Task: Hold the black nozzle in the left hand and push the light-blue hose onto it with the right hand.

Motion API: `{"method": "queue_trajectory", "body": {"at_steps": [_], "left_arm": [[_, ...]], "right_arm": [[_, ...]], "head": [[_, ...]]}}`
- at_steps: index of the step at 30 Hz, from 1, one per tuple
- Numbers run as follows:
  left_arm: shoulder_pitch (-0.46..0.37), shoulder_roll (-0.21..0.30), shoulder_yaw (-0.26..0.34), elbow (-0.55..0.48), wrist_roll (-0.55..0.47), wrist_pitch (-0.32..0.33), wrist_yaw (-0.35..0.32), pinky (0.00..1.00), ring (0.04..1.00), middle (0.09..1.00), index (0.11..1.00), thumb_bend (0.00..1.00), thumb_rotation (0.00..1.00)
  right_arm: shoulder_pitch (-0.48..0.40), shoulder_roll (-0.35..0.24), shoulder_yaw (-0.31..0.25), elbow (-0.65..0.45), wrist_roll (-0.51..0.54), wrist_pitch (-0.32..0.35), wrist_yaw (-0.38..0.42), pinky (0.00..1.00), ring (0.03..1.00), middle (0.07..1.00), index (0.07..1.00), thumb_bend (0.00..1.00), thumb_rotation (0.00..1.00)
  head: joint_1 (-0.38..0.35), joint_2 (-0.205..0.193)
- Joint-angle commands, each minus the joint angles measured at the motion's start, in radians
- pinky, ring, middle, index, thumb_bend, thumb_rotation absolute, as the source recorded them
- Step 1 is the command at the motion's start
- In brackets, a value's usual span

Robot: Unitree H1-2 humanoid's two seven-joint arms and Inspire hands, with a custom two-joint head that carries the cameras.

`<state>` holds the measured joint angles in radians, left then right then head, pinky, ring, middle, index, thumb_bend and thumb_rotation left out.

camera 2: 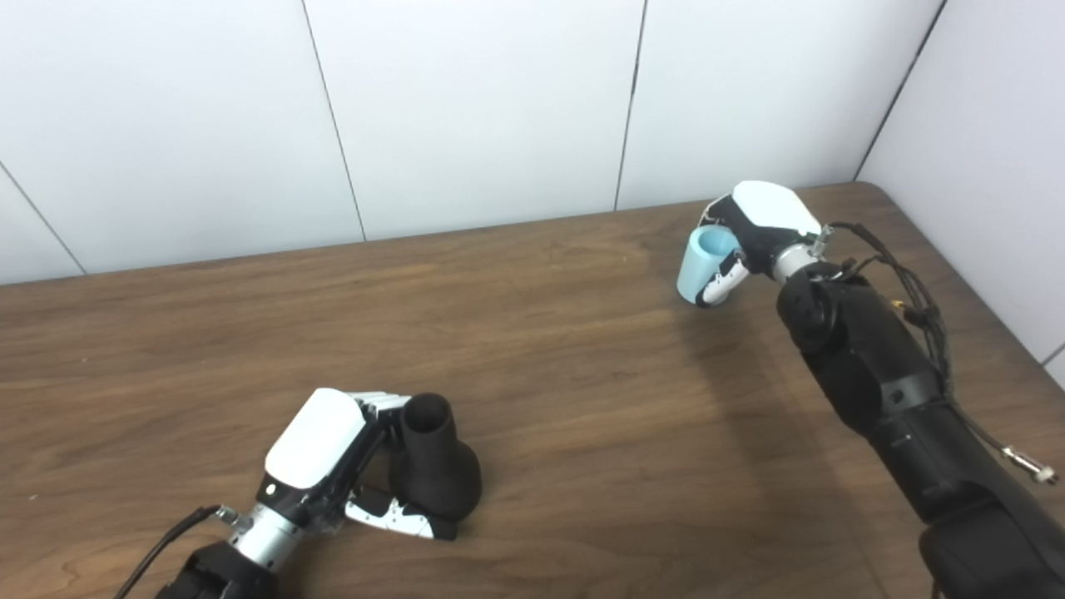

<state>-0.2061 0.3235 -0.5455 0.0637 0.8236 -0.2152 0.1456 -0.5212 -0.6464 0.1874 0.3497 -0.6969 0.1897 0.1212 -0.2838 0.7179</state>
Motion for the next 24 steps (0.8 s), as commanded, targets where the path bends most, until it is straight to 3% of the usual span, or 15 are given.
{"method": "queue_trajectory", "body": {"at_steps": [1,4,8,15,20,24], "left_arm": [[0.088,0.075,-0.023,0.116,0.043,0.076,-0.148,0.38,0.484,0.479,0.481,0.48,0.00],[0.091,0.072,-0.023,0.113,0.047,0.078,-0.142,0.38,0.486,0.484,0.479,0.48,0.00],[0.097,0.070,-0.026,0.110,0.047,0.080,-0.143,0.40,0.496,0.493,0.475,0.48,0.00],[0.103,0.057,-0.027,0.113,0.049,0.089,-0.140,0.40,0.515,0.520,0.468,0.48,0.00],[0.098,0.047,-0.033,0.124,0.056,0.079,-0.125,0.40,0.513,0.524,0.475,0.48,0.00],[0.102,0.037,-0.032,0.122,0.066,0.081,-0.117,0.40,0.501,0.504,0.472,0.48,0.00]], "right_arm": [[-0.036,-0.034,-0.032,-0.047,-0.001,-0.010,-0.042,0.43,0.404,0.534,0.482,0.52,0.00],[-0.022,-0.043,-0.042,-0.077,-0.003,-0.030,-0.057,0.45,0.409,0.533,0.477,0.52,0.00],[0.025,-0.053,-0.061,-0.220,-0.005,-0.027,-0.030,0.43,0.395,0.525,0.490,0.52,0.00],[0.149,-0.033,-0.103,-0.558,-0.003,0.068,0.094,0.41,0.389,0.522,0.502,0.51,0.00],[0.244,0.016,-0.127,-0.766,0.022,0.083,0.135,0.41,0.388,0.516,0.511,0.51,0.00],[0.284,0.088,-0.110,-0.918,0.023,0.125,0.194,0.40,0.383,0.512,0.525,0.51,0.00]], "head": [[0.003,0.000],[0.017,0.002],[0.040,0.003],[0.076,0.003],[0.102,0.004],[0.115,-0.005]]}}
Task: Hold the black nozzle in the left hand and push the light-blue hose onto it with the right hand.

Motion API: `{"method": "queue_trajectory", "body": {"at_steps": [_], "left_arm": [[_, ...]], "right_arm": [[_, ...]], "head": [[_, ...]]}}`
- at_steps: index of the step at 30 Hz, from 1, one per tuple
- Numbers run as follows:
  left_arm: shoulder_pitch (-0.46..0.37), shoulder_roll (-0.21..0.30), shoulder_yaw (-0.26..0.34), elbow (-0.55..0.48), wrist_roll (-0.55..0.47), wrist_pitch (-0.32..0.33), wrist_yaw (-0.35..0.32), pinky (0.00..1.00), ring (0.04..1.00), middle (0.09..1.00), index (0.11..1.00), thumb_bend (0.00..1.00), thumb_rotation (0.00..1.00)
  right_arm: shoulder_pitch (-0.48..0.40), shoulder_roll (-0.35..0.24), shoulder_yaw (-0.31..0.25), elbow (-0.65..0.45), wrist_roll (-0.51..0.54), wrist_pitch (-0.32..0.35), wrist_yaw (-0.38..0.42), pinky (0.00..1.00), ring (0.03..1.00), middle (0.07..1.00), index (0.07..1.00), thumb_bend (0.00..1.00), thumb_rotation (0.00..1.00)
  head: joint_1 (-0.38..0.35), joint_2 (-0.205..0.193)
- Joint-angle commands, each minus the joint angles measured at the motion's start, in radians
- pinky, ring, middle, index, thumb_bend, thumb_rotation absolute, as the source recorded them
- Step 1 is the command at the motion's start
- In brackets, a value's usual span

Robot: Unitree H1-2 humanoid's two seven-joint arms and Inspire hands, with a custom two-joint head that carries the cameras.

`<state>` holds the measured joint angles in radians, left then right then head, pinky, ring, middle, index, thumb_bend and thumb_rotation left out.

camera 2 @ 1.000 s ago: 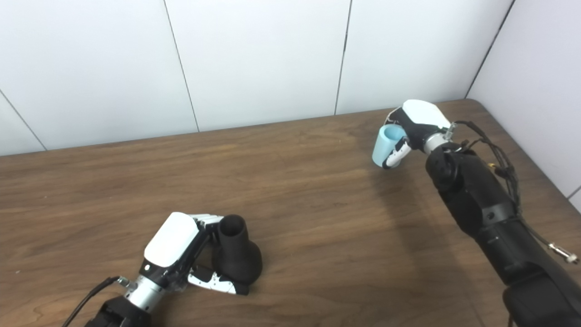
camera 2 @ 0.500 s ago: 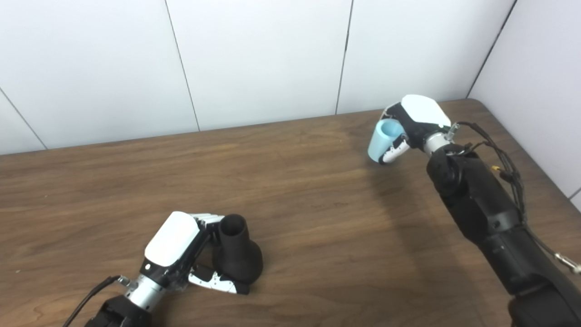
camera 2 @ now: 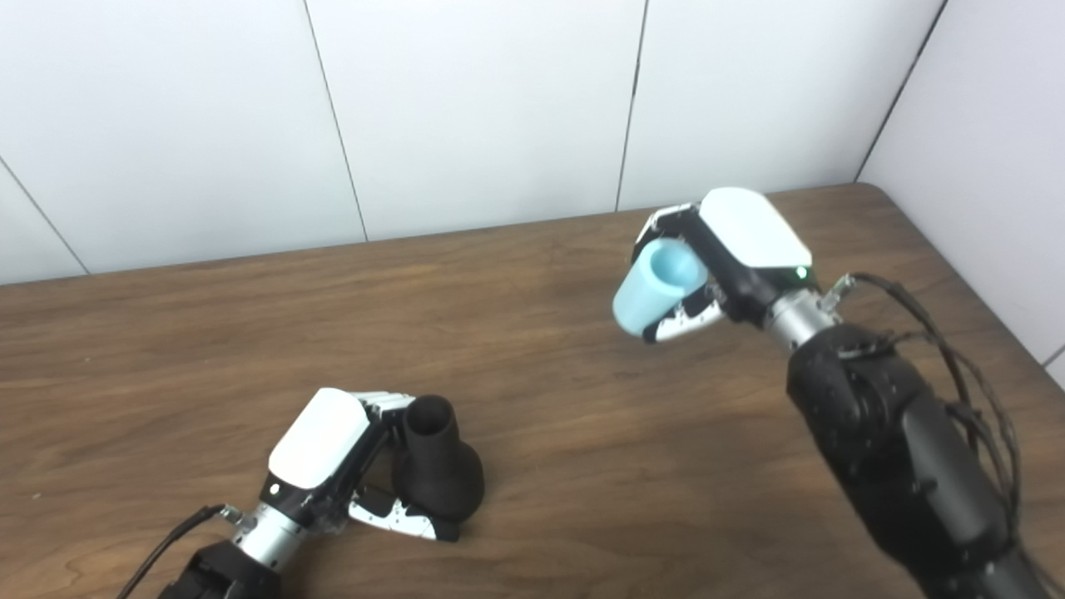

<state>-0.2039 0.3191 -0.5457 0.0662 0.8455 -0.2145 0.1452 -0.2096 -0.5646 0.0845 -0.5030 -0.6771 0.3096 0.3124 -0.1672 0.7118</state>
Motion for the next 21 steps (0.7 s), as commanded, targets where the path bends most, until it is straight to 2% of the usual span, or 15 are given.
{"method": "queue_trajectory", "body": {"at_steps": [1,5,9,13,20,21], "left_arm": [[0.101,0.040,-0.033,0.118,0.050,0.082,-0.116,0.40,0.496,0.498,0.475,0.48,0.00],[0.108,0.037,-0.031,0.108,0.059,0.088,-0.124,0.39,0.504,0.524,0.475,0.48,0.00],[0.116,0.030,-0.027,0.096,0.057,0.099,-0.134,0.40,0.518,0.534,0.469,0.47,0.00],[0.121,0.021,-0.027,0.093,0.058,0.105,-0.135,0.40,0.514,0.526,0.472,0.48,0.00],[0.122,-0.007,-0.033,0.095,0.071,0.112,-0.126,0.41,0.504,0.500,0.474,0.48,0.00],[0.122,-0.011,-0.032,0.096,0.071,0.112,-0.124,0.41,0.513,0.518,0.468,0.48,0.00]], "right_arm": [[-0.022,0.025,-0.001,-0.097,0.001,0.012,0.017,0.39,0.377,0.508,0.537,0.51,0.00],[-0.021,0.095,0.028,-0.185,0.011,0.009,0.068,0.36,0.371,0.505,0.536,0.51,0.00],[-0.034,0.157,0.052,-0.256,-0.003,0.037,0.127,0.35,0.371,0.507,0.520,0.51,0.00],[-0.038,0.213,0.056,-0.311,0.030,0.055,0.155,0.34,0.373,0.505,0.522,0.51,0.00],[-0.026,0.248,0.035,-0.361,0.098,0.053,0.171,0.35,0.386,0.518,0.512,0.51,0.00],[-0.027,0.250,0.034,-0.367,0.103,0.057,0.176,0.35,0.383,0.517,0.518,0.51,0.00]], "head": [[0.001,0.001],[0.010,-0.001],[0.023,-0.001],[0.049,0.004],[0.101,0.016],[0.103,0.017]]}}
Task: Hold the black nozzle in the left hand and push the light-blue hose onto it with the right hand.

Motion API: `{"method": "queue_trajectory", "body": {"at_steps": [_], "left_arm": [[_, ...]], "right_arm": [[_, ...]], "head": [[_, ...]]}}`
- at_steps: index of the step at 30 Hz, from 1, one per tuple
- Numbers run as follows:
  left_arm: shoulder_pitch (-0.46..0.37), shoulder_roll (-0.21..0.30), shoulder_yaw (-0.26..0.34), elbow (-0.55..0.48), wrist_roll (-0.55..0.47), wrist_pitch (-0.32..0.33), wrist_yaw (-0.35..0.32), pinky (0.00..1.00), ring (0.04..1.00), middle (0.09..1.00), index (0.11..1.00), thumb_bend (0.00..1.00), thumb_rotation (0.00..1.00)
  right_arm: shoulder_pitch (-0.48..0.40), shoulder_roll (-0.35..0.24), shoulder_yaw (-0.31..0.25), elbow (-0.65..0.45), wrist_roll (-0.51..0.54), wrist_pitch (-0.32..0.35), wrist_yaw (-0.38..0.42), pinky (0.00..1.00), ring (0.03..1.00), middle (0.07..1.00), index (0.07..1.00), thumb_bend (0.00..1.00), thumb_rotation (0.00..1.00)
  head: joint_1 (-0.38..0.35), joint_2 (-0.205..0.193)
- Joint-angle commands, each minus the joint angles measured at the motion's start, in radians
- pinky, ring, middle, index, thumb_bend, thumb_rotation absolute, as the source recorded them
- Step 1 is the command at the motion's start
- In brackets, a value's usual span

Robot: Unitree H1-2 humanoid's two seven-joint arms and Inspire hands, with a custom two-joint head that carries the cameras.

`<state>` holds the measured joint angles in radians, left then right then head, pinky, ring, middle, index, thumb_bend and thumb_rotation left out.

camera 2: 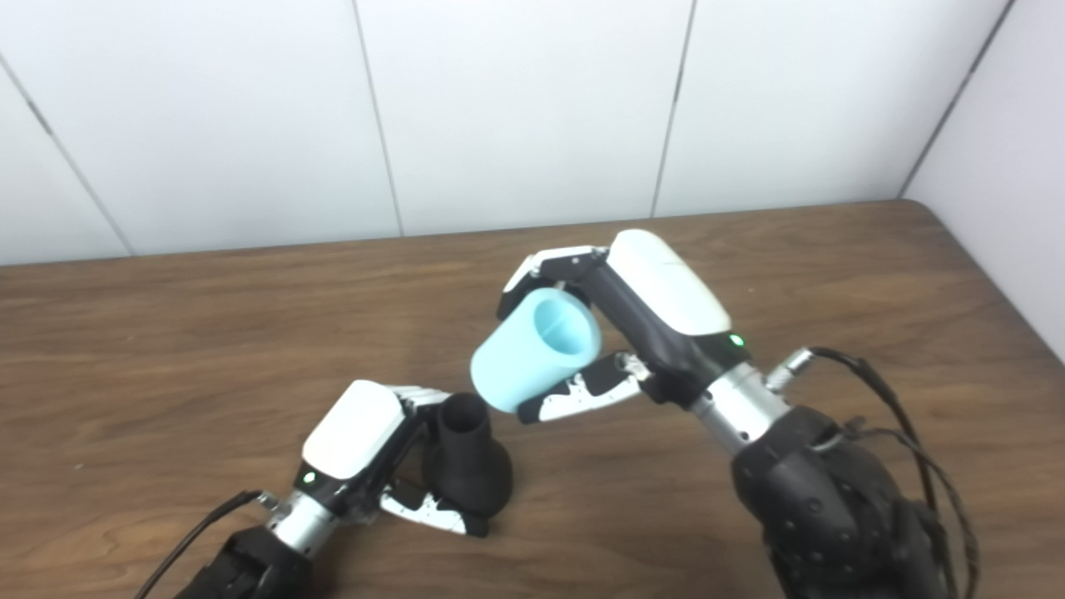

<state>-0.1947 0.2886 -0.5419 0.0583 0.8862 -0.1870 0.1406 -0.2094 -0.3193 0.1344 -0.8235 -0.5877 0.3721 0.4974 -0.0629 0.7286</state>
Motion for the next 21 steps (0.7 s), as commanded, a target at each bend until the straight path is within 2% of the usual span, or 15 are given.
{"method": "queue_trajectory", "body": {"at_steps": [1,9,21], "left_arm": [[0.112,0.015,-0.037,0.102,0.030,0.088,-0.121,0.41,0.519,0.529,0.462,0.47,0.00],[0.110,-0.001,-0.045,0.096,0.052,0.103,-0.116,0.41,0.506,0.515,0.460,0.48,0.00],[0.114,-0.014,-0.042,0.078,0.069,0.116,-0.119,0.39,0.503,0.508,0.473,0.48,0.00]], "right_arm": [[-0.029,0.006,-0.017,-0.054,0.017,0.001,-0.004,0.34,0.381,0.515,0.522,0.51,0.00],[-0.039,-0.001,-0.025,-0.064,0.053,0.016,0.019,0.33,0.376,0.514,0.527,0.51,0.00],[-0.027,-0.011,0.009,-0.008,-0.003,-0.006,0.034,0.35,0.380,0.513,0.525,0.51,0.00]], "head": [[0.005,0.006],[0.027,0.026],[0.032,0.040]]}}
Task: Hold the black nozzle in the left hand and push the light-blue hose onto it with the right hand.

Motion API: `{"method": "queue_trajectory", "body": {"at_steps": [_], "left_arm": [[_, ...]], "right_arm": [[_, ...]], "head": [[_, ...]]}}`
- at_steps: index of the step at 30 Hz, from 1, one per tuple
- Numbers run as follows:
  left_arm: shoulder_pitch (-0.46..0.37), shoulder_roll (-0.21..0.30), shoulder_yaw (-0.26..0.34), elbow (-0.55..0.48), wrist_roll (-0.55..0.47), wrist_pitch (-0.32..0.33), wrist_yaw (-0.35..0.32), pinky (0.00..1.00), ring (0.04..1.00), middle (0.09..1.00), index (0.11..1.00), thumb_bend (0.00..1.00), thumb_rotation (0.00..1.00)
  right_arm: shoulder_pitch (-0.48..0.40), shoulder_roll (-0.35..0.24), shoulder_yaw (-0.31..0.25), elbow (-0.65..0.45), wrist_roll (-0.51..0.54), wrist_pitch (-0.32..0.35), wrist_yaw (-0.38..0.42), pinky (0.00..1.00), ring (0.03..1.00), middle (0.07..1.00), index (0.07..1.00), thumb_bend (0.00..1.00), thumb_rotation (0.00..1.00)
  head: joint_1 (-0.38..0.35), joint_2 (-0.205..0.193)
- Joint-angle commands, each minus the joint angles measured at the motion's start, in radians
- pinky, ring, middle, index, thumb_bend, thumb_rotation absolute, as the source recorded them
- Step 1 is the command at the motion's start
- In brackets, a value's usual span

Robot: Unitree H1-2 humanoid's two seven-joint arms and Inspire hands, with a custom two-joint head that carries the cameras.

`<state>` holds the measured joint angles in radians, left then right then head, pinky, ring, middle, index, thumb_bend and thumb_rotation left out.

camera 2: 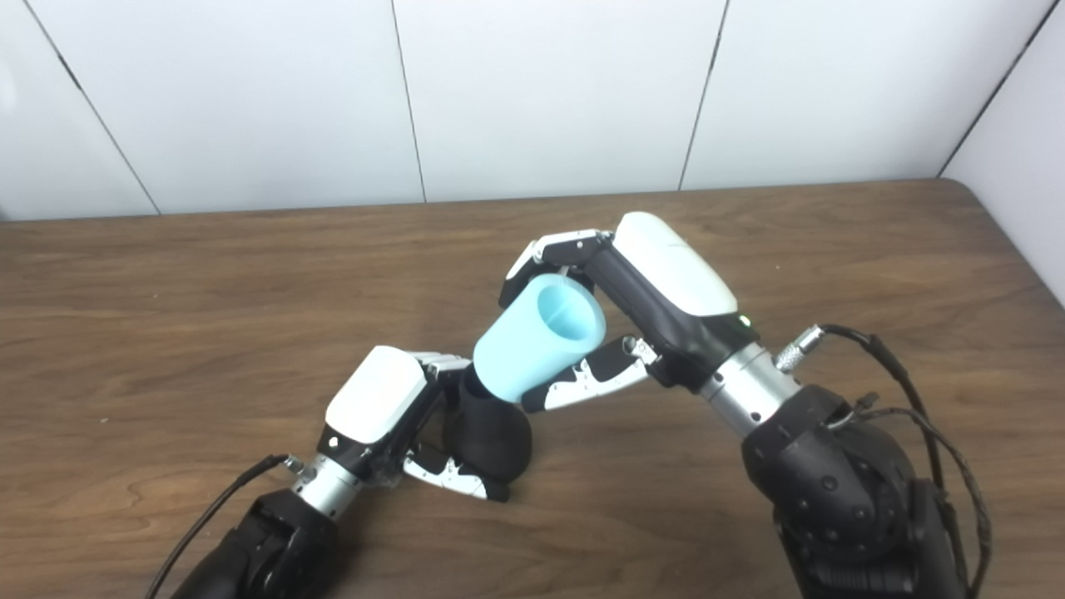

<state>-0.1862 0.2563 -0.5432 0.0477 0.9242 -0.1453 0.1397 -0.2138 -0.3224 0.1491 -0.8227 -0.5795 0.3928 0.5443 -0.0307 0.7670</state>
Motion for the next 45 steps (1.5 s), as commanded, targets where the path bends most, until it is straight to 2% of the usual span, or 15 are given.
{"method": "queue_trajectory", "body": {"at_steps": [1,11,21,30,37,41,45], "left_arm": [[0.106,0.017,-0.042,0.088,0.033,0.076,-0.121,0.39,0.504,0.511,0.472,0.48,0.00],[0.105,0.018,-0.038,0.093,0.017,0.073,-0.120,0.41,0.508,0.515,0.465,0.48,0.00],[0.101,0.014,-0.041,0.096,0.027,0.082,-0.123,0.40,0.510,0.525,0.458,0.48,0.00],[0.102,0.013,-0.037,0.093,0.017,0.079,-0.122,0.41,0.510,0.516,0.465,0.48,0.00],[0.105,0.016,-0.038,0.084,0.019,0.083,-0.129,0.41,0.515,0.524,0.456,0.48,0.00],[0.104,0.018,-0.042,0.085,0.027,0.083,-0.130,0.41,0.510,0.520,0.460,0.48,0.00],[0.105,0.018,-0.040,0.091,0.018,0.072,-0.120,0.41,0.510,0.512,0.465,0.48,0.00]], "right_arm": [[-0.023,-0.009,-0.005,-0.005,-0.013,-0.030,-0.015,0.33,0.383,0.510,0.526,0.50,0.00],[-0.029,0.021,0.024,0.044,-0.053,-0.091,-0.049,0.31,0.384,0.506,0.533,0.49,0.00],[-0.036,0.062,0.057,0.057,-0.100,-0.107,-0.045,0.29,0.393,0.526,0.533,0.49,0.00],[-0.011,0.048,0.072,0.066,-0.118,-0.133,-0.029,0.30,0.402,0.521,0.531,0.49,0.00],[-0.002,0.028,0.049,0.063,-0.127,-0.145,-0.031,0.30,0.398,0.518,0.535,0.49,0.00],[-0.013,0.031,0.021,0.057,-0.095,-0.151,-0.050,0.30,0.395,0.518,0.530,0.49,0.00],[-0.053,0.035,-0.022,0.027,-0.061,-0.113,-0.044,0.30,0.384,0.507,0.531,0.49,0.00]], "head": [[0.001,0.002],[-0.001,0.002],[0.006,-0.002],[0.005,0.001],[-0.002,0.003],[-0.002,0.004],[-0.005,0.004]]}}
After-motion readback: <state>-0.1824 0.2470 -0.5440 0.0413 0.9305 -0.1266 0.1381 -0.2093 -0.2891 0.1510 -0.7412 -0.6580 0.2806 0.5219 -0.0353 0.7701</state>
